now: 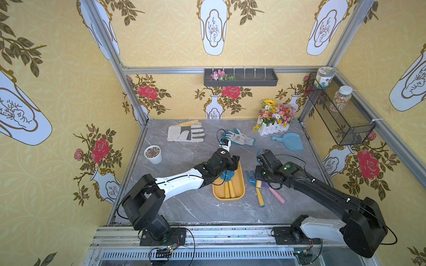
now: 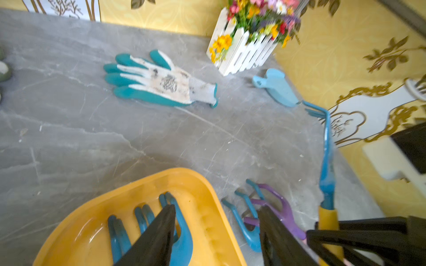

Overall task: Put the rake into the storage box
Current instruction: Pick up the rake at the center of the board, then place the rake in the storage box.

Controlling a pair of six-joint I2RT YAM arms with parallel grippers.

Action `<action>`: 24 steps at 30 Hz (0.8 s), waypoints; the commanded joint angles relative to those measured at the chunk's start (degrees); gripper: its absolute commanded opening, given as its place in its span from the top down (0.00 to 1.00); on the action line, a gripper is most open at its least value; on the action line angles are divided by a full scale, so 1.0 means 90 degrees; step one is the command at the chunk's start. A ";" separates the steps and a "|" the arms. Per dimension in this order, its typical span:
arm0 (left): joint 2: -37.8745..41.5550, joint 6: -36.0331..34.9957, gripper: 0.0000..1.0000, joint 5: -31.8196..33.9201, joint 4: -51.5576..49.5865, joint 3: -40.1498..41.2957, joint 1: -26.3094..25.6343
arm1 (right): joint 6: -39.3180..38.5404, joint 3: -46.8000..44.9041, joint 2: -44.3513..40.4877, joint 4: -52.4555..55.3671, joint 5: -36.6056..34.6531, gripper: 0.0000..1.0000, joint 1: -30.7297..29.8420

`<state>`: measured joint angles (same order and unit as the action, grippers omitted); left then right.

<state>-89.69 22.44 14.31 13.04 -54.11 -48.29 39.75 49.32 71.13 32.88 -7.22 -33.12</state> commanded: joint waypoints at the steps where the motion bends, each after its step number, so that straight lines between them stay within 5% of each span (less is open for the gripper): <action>1: 0.0058 0.0327 0.38 -0.0747 0.0569 0.0025 0.0224 | -0.0367 0.0096 0.0052 -0.1083 0.0567 1.00 0.0018; 6: 0.0072 0.0609 0.36 -0.1298 0.0931 0.0130 0.0353 | -0.0872 0.0168 0.0061 -0.2027 0.1184 1.00 0.0086; 18: 0.0131 0.0700 0.35 -0.2318 0.1427 0.0201 0.0551 | -0.0880 -0.0224 0.0247 -0.3798 0.4858 1.00 0.0866; 24: 0.0017 0.0742 0.35 -0.2473 0.1491 0.0197 0.0551 | -0.0973 -0.0076 0.0428 -0.3802 0.5577 1.00 0.0925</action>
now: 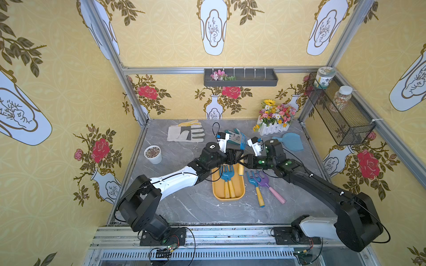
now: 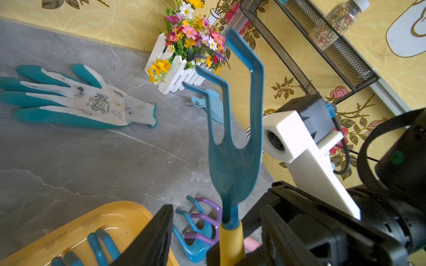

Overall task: Put the rake into the storage box
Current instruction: Place the rake in the storage box.

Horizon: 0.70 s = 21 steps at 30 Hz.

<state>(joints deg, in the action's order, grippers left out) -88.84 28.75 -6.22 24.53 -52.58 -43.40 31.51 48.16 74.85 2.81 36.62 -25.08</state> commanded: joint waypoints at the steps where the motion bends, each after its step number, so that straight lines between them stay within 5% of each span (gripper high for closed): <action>1: -0.0104 0.0045 0.35 -0.0200 0.0214 0.0008 0.0016 | -0.0030 0.0027 -0.0004 -0.0539 0.0795 1.00 0.0033; 13: -0.0392 0.0220 0.46 -0.0516 0.0347 -0.0100 0.0037 | 0.0085 -0.0102 -0.0118 -0.0738 0.1426 1.00 0.0047; 18: -0.0454 0.0261 0.93 -0.0636 0.0355 -0.0116 0.0037 | 0.0231 -0.0201 -0.0109 -0.0898 0.1373 1.00 0.0049; 21: -0.0423 0.0215 1.00 -0.0583 0.0221 -0.0087 0.0042 | 0.0258 -0.0231 -0.0127 -0.0889 0.1262 1.00 0.0035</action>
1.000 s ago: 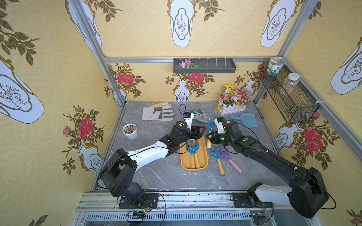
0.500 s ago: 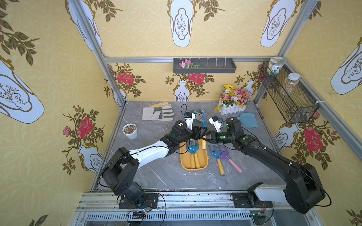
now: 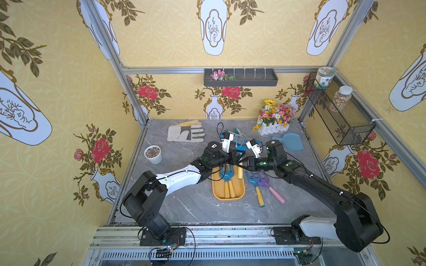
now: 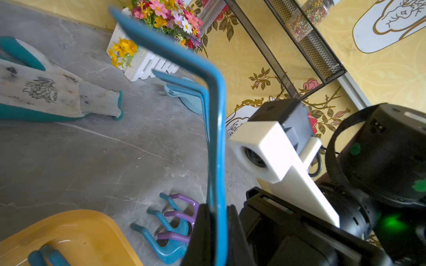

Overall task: Put the rake into the storage box
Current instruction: Place the rake in the storage box.

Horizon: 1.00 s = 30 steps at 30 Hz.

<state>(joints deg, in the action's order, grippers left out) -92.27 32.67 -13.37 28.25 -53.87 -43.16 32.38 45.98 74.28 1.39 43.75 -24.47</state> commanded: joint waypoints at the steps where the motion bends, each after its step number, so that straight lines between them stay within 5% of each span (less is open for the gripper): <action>1: -0.0043 -0.0255 1.00 0.0234 -0.0264 0.0067 0.0020 | 0.0154 0.0010 -0.0070 -0.0706 0.0420 1.00 -0.0030; 4: -0.0012 -0.0354 1.00 0.0323 -0.0437 0.0132 0.0020 | 0.0134 0.0011 -0.0117 -0.0623 0.0231 0.99 -0.0025; 9: 0.0054 -0.0369 1.00 0.0376 -0.0502 0.0264 0.0020 | -0.0032 0.0158 -0.0182 -0.0086 -0.0410 0.51 -0.0025; 11: 0.0057 -0.0377 1.00 0.0367 -0.0517 0.0263 0.0029 | -0.0098 0.0206 -0.0225 0.0080 -0.0668 0.42 -0.0025; 30: 0.0179 -0.0114 1.00 -0.0024 -0.0307 0.0291 0.0162 | -0.0470 0.0182 -0.0041 0.0667 -0.1401 0.42 -0.0844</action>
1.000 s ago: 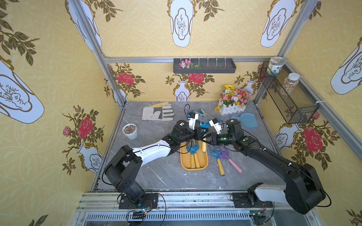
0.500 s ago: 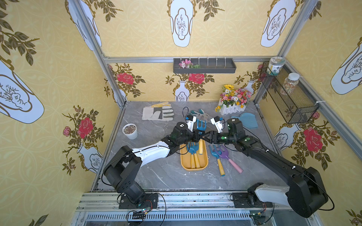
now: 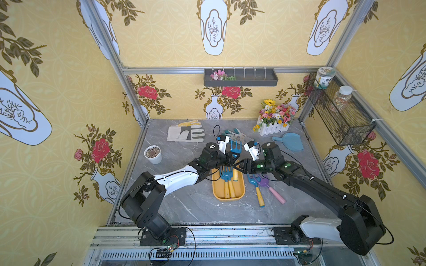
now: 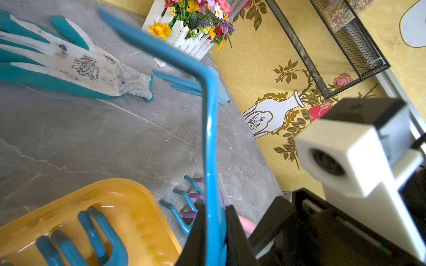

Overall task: Put the rake into the storage box
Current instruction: Place the rake in the storage box.

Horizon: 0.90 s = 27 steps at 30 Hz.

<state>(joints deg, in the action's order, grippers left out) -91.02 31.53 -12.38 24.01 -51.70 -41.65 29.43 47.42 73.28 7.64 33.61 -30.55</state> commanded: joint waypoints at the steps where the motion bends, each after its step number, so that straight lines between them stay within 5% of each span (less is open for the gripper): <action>1: 0.0054 0.0015 1.00 -0.0138 0.0164 0.0059 -0.0010 | -0.0138 0.0044 0.0138 -0.0029 -0.0326 0.43 -0.0234; 10: 0.0065 -0.0012 1.00 -0.0158 0.0168 0.0061 -0.0003 | -0.0165 0.0169 0.0313 0.0001 -0.0610 0.71 -0.0307; 14: 0.0031 -0.0004 1.00 -0.0155 0.0159 0.0043 -0.0006 | -0.0204 0.0152 0.0294 -0.0009 -0.0561 0.92 -0.0288; 18: -0.0011 -0.0007 1.00 -0.0149 0.0145 0.0012 -0.0011 | -0.0244 0.0171 0.0287 0.0063 -0.0596 0.94 -0.0287; 23: -0.0071 -0.0033 0.77 -0.0155 0.0111 0.0056 -0.0006 | -0.0304 0.0214 0.0237 0.0161 -0.0580 0.95 -0.0296; 27: -0.0101 -0.0117 0.79 -0.0176 -0.0016 0.0127 -0.0010 | -0.0340 0.0218 0.0184 0.0228 -0.0599 0.95 -0.0298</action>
<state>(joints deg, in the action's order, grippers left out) -91.33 31.57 -13.78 24.80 -51.33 -41.74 27.97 48.93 75.53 10.70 28.32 -33.21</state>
